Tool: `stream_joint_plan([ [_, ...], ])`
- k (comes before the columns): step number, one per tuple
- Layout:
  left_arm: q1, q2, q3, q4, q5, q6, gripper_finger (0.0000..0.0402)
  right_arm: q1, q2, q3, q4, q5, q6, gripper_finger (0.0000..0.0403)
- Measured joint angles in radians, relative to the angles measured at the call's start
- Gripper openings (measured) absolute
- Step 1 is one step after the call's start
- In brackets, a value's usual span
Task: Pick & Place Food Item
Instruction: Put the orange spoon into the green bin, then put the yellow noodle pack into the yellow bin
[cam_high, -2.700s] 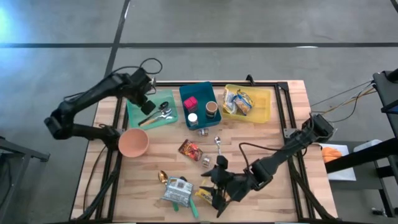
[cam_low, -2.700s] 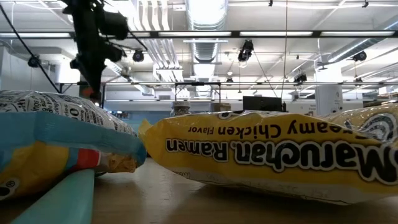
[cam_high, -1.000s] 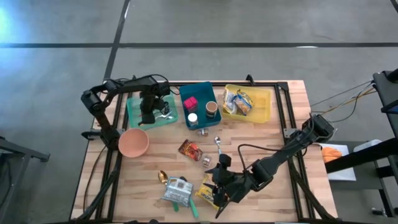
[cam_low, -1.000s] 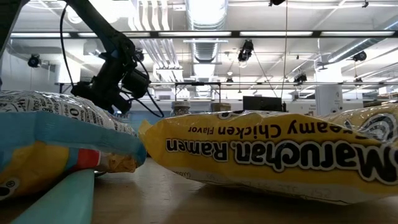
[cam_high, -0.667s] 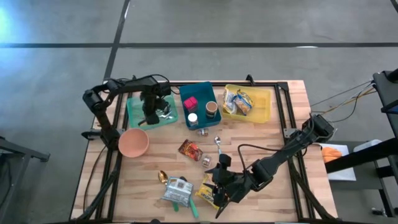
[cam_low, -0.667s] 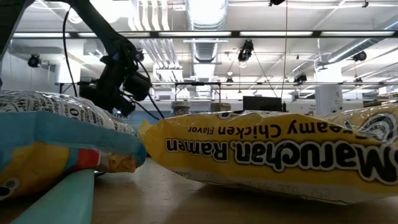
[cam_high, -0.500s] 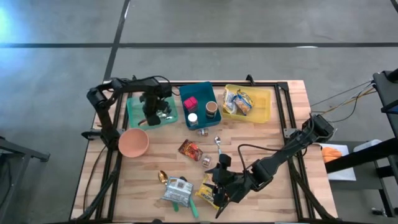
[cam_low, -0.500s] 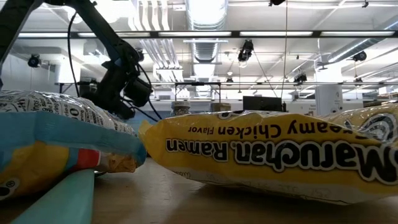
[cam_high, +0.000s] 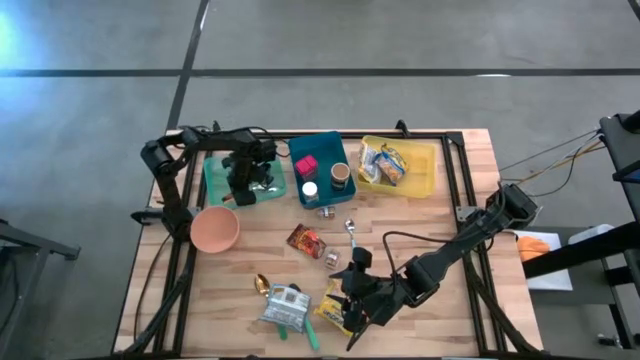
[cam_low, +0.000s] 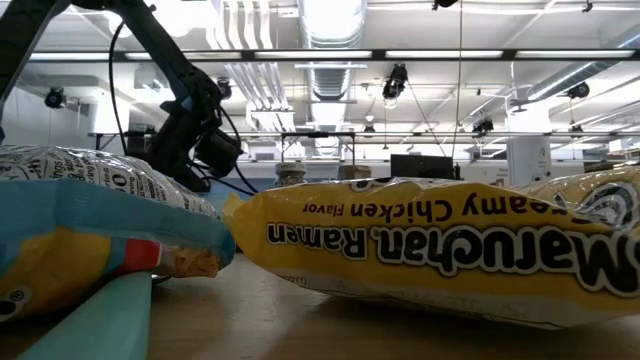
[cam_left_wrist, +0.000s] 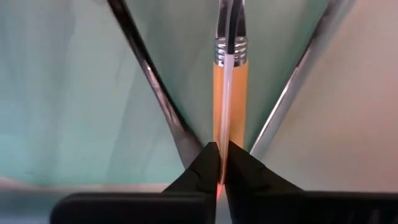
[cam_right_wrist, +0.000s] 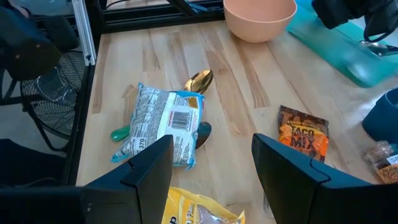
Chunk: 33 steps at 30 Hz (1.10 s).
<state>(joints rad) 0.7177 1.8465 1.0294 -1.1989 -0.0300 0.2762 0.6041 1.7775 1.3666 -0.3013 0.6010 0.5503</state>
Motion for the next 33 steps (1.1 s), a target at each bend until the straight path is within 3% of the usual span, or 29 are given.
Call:
stream_joint_plan([
  [15, 0.000, -0.004, 0.023, -0.066, -0.055, -0.042, 0.0189, 0.000, -0.002, 0.000, 0.000, 0.000, 0.000, 0.0217],
  [33, -0.003, -0.124, 0.032, -0.079, -0.073, -0.078, 0.0206, 0.000, -0.002, 0.000, -0.001, -0.008, 0.016, 0.0217],
])
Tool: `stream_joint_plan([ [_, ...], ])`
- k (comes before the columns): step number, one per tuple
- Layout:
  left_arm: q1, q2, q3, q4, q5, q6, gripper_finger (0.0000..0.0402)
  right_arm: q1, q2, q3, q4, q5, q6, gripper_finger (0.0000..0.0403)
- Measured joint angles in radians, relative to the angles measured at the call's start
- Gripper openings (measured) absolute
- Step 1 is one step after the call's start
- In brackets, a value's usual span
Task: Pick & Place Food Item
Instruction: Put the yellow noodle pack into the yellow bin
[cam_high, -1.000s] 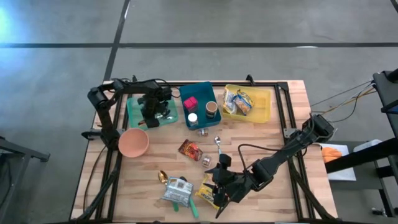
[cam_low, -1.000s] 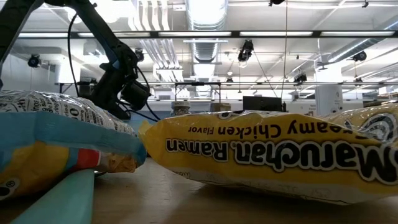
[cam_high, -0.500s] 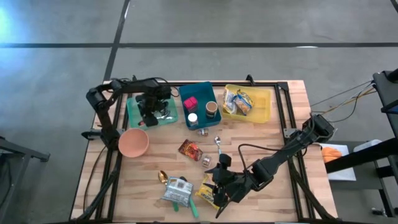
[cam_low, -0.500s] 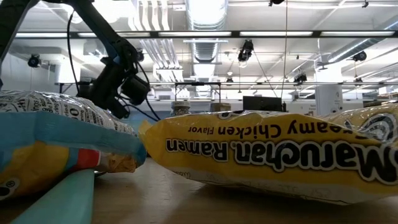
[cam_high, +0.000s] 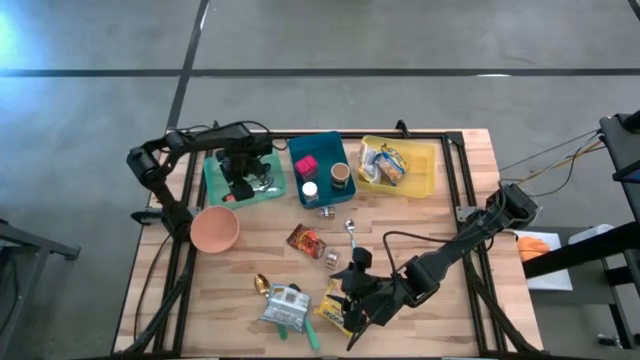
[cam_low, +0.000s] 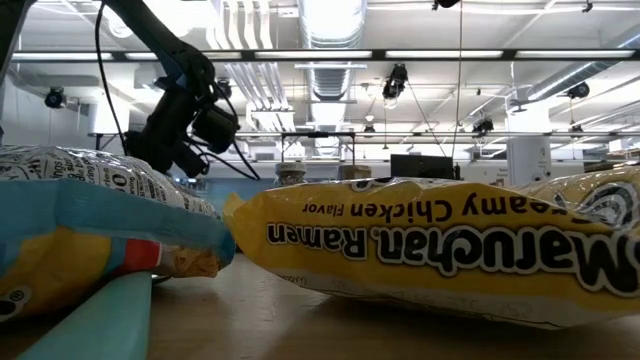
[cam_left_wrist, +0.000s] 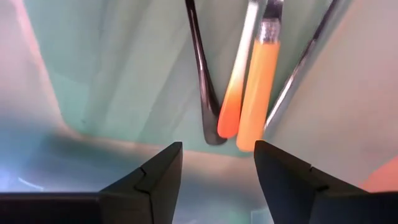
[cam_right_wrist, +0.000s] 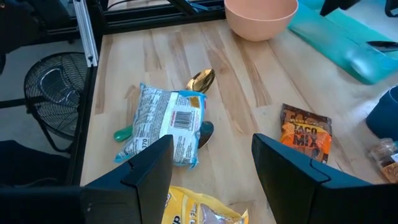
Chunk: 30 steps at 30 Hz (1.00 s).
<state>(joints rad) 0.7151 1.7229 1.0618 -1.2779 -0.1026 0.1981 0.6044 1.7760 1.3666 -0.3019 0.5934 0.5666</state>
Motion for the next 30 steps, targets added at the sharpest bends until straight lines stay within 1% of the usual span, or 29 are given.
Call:
stream_joint_plan([
  [4, -0.001, -0.016, 0.000, -0.034, -0.012, 0.015, 0.0198, 0.000, 0.000, 0.000, 0.000, 0.000, 0.003, 0.0217],
  [8, -0.008, -0.073, 0.000, -0.036, -0.025, 0.015, 0.0156, 0.000, 0.000, 0.000, 0.000, 0.000, 0.003, 0.0217],
  [11, -0.016, -0.144, 0.000, -0.042, -0.022, 0.005, 0.0120, 0.000, 0.000, 0.000, -0.001, 0.000, 0.003, 0.0217],
  [13, -0.025, -0.199, 0.000, -0.055, -0.009, -0.013, 0.0105, 0.000, 0.000, 0.000, -0.001, 0.000, 0.003, 0.0217],
  [15, -0.036, -0.261, 0.000, -0.065, -0.006, -0.044, 0.0097, 0.000, 0.000, 0.000, -0.001, 0.000, 0.003, 0.0217],
  [19, -0.075, -0.384, -0.001, -0.088, -0.002, -0.120, 0.0094, 0.000, 0.000, 0.000, -0.003, -0.004, 0.002, 0.0217],
  [22, -0.129, -0.471, -0.008, -0.072, -0.002, -0.187, 0.0094, 0.000, 0.006, 0.000, -0.012, -0.051, -0.037, 0.0217],
  [25, -0.215, -0.532, -0.028, -0.032, -0.003, -0.274, 0.0094, 0.007, 0.028, 0.000, -0.020, -0.093, -0.109, 0.0217],
  [27, -0.288, -0.560, -0.041, -0.003, -0.002, -0.342, 0.0094, 0.011, 0.038, 0.000, -0.039, -0.101, -0.104, 0.0217],
  [30, -0.415, -0.595, -0.064, 0.069, -0.002, -0.442, 0.0094, 0.013, 0.039, 0.001, -0.076, -0.105, -0.055, 0.0217],
])
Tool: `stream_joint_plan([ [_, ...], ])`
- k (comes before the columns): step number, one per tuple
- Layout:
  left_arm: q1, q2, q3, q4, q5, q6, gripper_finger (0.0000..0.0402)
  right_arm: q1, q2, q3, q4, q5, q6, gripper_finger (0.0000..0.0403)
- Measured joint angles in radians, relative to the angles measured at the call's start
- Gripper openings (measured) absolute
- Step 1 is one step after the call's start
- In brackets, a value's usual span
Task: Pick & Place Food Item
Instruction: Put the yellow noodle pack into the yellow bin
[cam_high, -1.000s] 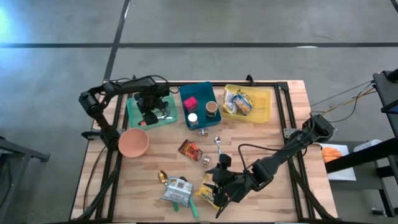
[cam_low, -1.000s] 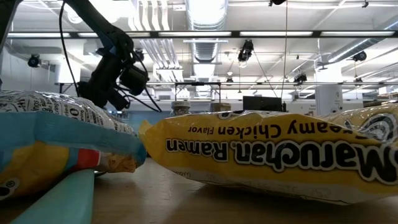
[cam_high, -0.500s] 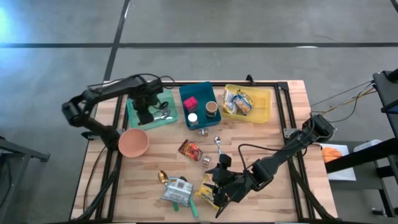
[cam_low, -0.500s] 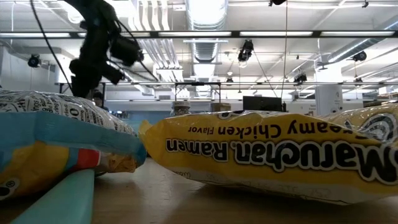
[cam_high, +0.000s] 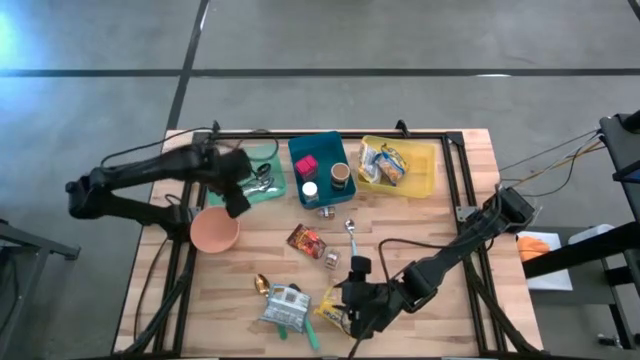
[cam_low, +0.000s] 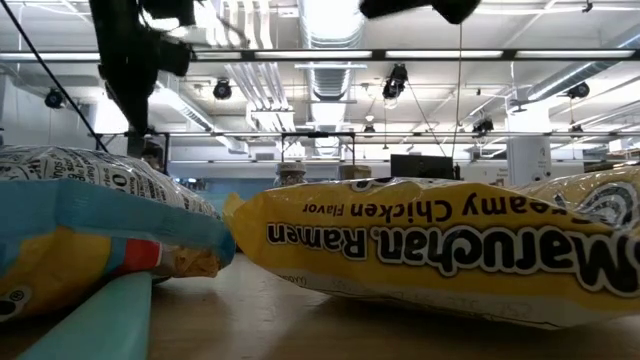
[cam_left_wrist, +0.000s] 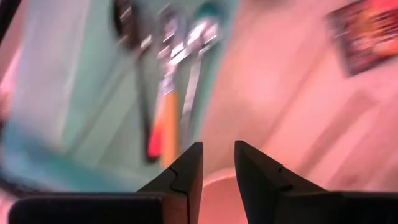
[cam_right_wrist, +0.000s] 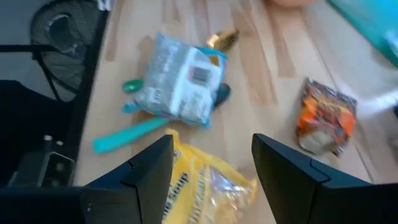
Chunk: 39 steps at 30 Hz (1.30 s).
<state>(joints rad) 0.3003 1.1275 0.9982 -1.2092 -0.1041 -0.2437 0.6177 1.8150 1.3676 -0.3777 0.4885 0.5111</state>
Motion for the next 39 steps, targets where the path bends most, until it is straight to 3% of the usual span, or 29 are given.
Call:
stream_joint_plan([
  [8, -0.331, -0.029, -0.011, 0.212, -0.031, -0.164, 0.0094, 0.056, 0.000, 0.000, -0.100, -0.015, -0.092, 0.0217],
  [14, -0.467, -0.026, -0.011, 0.343, -0.076, -0.203, 0.0094, 0.103, 0.001, 0.000, -0.099, -0.087, -0.125, 0.0217],
  [27, -0.486, -0.026, -0.011, 0.380, -0.084, -0.263, 0.0094, 0.207, 0.141, 0.002, -0.046, -0.089, -0.295, 0.0217],
  [33, -0.486, -0.026, -0.011, 0.381, -0.088, -0.285, 0.0094, 0.224, 0.257, 0.075, -0.046, -0.083, -0.390, 0.0217],
  [39, -0.486, -0.026, -0.011, 0.381, -0.088, -0.289, 0.0094, 0.231, 0.365, 0.226, -0.167, 0.058, -0.491, 0.0217],
])
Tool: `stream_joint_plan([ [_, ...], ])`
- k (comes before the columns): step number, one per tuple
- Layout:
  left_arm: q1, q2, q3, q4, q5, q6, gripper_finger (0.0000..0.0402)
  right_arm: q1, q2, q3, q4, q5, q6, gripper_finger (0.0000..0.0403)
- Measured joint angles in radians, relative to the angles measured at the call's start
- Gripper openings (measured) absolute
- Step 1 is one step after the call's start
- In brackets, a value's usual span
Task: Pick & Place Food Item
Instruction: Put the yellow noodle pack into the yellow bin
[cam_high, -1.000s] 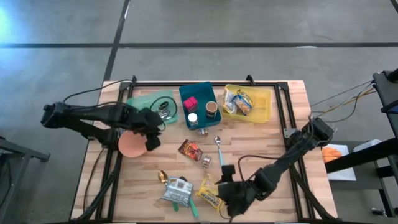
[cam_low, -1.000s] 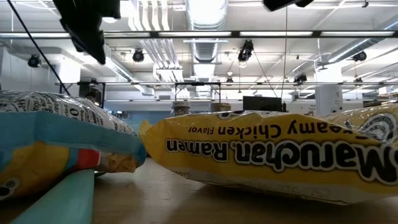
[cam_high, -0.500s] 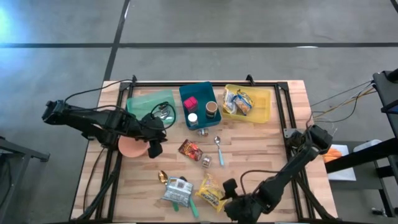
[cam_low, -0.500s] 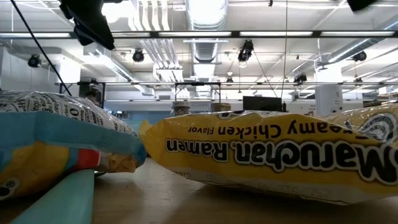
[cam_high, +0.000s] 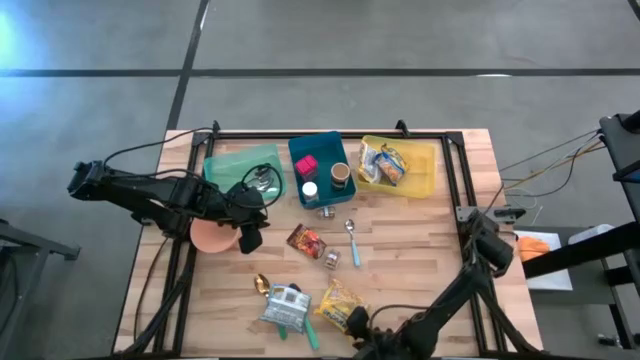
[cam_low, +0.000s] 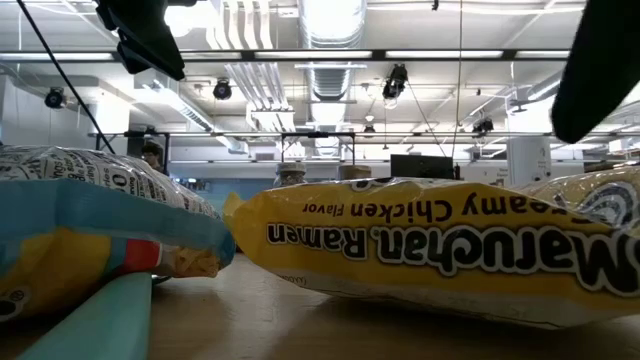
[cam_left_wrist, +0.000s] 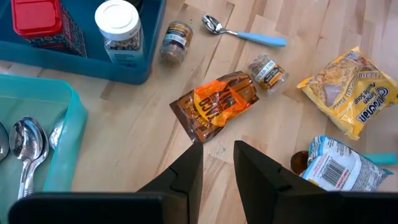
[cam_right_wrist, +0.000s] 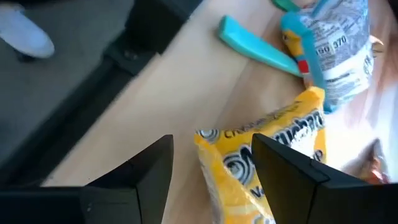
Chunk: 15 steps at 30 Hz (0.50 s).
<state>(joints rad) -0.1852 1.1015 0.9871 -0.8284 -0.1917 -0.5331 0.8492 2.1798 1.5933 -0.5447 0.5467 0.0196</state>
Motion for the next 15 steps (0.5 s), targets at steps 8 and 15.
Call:
stream_joint_plan([
  [8, 0.000, 0.000, 0.000, -0.005, 0.000, 0.000, 0.0094, 0.004, 0.080, 0.131, -0.142, 0.009, 0.000, 0.0214],
  [15, 0.000, 0.000, -0.024, -0.005, 0.000, 0.001, 0.0094, 0.004, 0.076, 0.131, -0.175, 0.058, 0.002, 0.0130],
])
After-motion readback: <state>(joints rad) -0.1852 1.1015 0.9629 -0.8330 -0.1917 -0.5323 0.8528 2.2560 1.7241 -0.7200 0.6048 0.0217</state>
